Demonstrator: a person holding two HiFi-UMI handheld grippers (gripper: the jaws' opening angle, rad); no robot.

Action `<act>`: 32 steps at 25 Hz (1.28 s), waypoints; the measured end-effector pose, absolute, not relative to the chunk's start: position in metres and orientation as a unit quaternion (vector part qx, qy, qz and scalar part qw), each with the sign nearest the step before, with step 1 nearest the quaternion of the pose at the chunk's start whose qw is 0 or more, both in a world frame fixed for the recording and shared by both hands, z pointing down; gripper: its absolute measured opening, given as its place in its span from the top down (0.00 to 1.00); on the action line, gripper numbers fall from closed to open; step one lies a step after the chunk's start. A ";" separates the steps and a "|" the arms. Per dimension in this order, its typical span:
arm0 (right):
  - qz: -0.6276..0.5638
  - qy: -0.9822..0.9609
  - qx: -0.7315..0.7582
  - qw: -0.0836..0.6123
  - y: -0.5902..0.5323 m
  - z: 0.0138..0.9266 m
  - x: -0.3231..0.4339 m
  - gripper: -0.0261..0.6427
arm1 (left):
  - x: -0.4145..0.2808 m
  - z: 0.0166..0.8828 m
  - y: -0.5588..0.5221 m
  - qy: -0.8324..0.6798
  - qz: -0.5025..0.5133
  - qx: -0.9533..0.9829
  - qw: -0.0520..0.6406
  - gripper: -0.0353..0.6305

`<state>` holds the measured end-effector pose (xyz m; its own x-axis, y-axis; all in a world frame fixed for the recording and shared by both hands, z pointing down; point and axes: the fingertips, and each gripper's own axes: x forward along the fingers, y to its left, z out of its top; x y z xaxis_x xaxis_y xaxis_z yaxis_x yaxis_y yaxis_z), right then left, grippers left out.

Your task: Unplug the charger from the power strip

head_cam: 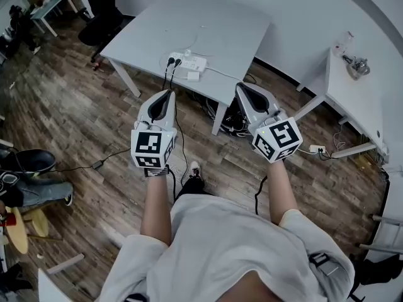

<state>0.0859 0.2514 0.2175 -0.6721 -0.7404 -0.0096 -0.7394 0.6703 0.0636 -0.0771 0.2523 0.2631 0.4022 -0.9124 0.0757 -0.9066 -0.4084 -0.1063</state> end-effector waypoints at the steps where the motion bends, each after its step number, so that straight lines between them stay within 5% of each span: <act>1: -0.028 -0.913 0.406 0.008 0.237 0.218 0.083 0.96 | -0.080 0.264 0.238 0.543 -0.062 -0.837 0.022 0.94; 19: -0.010 -0.900 0.436 0.000 0.065 0.234 0.030 0.96 | -0.121 0.284 0.056 0.511 -0.081 -0.856 0.000 0.94; 32: 0.020 -0.903 0.427 0.046 -0.007 0.290 0.018 0.96 | -0.117 0.349 -0.016 0.503 -0.121 -0.853 -0.069 0.80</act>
